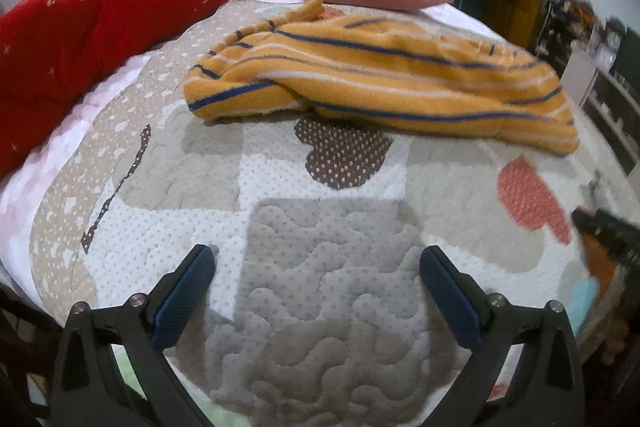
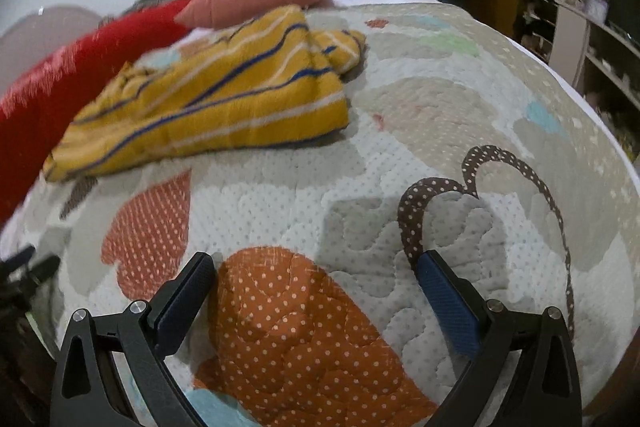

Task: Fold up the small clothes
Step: 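Close both grippers on the edges of the folded sweater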

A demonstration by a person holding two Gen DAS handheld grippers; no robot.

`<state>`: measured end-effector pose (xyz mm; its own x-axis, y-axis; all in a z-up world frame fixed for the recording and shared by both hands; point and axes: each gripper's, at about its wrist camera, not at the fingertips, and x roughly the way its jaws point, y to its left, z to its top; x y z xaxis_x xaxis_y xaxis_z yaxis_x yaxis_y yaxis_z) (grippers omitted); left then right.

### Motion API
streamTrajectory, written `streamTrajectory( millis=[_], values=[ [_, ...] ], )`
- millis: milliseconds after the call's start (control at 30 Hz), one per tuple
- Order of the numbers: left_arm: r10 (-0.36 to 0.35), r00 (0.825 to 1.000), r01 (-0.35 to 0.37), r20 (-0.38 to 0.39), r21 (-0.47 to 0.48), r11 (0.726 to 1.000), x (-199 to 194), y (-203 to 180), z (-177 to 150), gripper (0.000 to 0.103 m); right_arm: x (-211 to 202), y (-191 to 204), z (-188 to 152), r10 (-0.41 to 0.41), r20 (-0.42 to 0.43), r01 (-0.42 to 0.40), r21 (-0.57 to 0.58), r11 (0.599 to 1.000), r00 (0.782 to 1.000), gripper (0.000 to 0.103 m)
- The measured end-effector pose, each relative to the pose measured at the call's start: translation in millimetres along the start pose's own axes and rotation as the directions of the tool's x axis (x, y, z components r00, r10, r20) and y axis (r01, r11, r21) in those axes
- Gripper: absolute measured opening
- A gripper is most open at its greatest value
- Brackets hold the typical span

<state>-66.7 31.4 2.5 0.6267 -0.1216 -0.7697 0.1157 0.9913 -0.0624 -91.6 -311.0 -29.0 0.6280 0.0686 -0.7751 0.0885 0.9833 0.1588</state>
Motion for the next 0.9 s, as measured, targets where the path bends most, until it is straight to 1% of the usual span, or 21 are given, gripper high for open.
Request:
streamTrajectory(
  millis=[67,100,167,233,267,300,333,400,433,500,533,567,600,667,733,800,900],
  values=[
    [-0.053,0.998,0.054,0.023,-0.043,0.998,-11.9,9.9,9.7,0.097,-2.5,-6.2,0.1,0.041,0.006,-0.041,0.002,0.999,0.999,0.103],
    [-0.061,0.997,0.062,0.039,-0.047,0.997,-17.7,13.6,14.9,0.097,-4.7,-10.8,0.5,0.067,0.015,-0.067,0.012,0.998,0.998,0.103],
    [-0.058,0.996,0.061,0.07,-0.031,0.998,-26.6,20.4,27.1,0.097,-11.0,-22.6,2.1,0.119,0.032,-0.12,0.058,0.991,0.992,0.103],
    [-0.054,0.995,0.055,0.087,-0.005,0.998,-29.4,27.4,39.9,0.097,-12.7,-35.9,10.7,0.183,0.012,-0.183,0.126,0.975,0.983,0.103],
    [-0.058,0.995,0.058,0.08,0.001,0.998,-25.7,33.9,50.4,0.097,-12.9,-42.6,16.7,0.225,0.008,-0.223,0.164,0.961,0.974,0.103],
    [-0.066,0.995,0.066,0.07,-0.002,0.998,-22.6,37.2,56.0,0.097,-14.5,-53.5,24.6,0.274,0.029,-0.273,0.219,0.937,0.961,0.103],
    [-0.091,0.995,0.091,0.052,-0.013,0.996,-16.1,42.5,63.8,0.097,-16.0,-62.4,32.0,0.297,0.058,-0.301,0.26,0.917,0.953,0.103],
    [-0.167,0.986,0.168,0.023,-0.055,0.984,3.5,55.4,83.3,0.097,-14.0,-72.4,47.0,0.325,0.084,-0.335,0.306,0.891,0.942,0.103],
    [-0.186,0.982,0.187,0.026,-0.071,0.98,12.3,60.2,91.2,0.097,-9.6,-77.6,56.8,0.354,0.09,-0.364,0.324,0.873,0.931,0.103],
    [-0.213,0.976,0.216,0.033,-0.097,0.972,26.2,66.8,101.7,0.097,5.2,-82.9,74.7,0.39,0.085,-0.395,0.339,0.854,0.917,0.103],
    [-0.262,0.965,0.263,0.021,-0.127,0.956,41.0,73.2,109.5,0.097,13.8,-82.8,82.1,0.399,0.073,-0.399,0.341,0.851,0.914,0.103],
    [-0.313,0.95,0.311,0.009,-0.162,0.937,52.9,78.1,112.7,0.097,23.3,-82.2,88.1,0.41,0.06,-0.404,0.344,0.848,0.91,0.103],
    [-0.372,0.928,0.363,-0.003,-0.2,0.91,64.7,81.7,114.7,0.097,32.6,-81.3,93.5,0.424,0.047,-0.412,0.349,0.842,0.905,0.103],
    [-0.481,0.877,0.46,-0.018,-0.26,0.849,83.9,82.5,115.8,0.097,47.9,-75.8,100.7,0.448,0.032,-0.429,0.359,0.829,0.893,0.103],
    [-0.534,0.845,0.514,0.007,-0.282,0.81,93.3,81.7,118.9,0.1,63.4,-65.2,110.8,0.479,0.031,-0.458,0.349,0.817,0.877,0.103],
    [-0.552,0.833,0.539,0.037,-0.279,0.794,98.2,78.5,125.9,0.102,75.0,-57.2,121.4,0.498,0.034,-0.479,0.333,0.812,0.867,0.103],
    [-0.559,0.828,0.547,0.04,-0.274,0.791,112.4,73.0,140.3,0.102,96.2,-41.4,138.2,0.51,0.035,-0.491,0.33,0.806,0.86,0.103]
  ],
)
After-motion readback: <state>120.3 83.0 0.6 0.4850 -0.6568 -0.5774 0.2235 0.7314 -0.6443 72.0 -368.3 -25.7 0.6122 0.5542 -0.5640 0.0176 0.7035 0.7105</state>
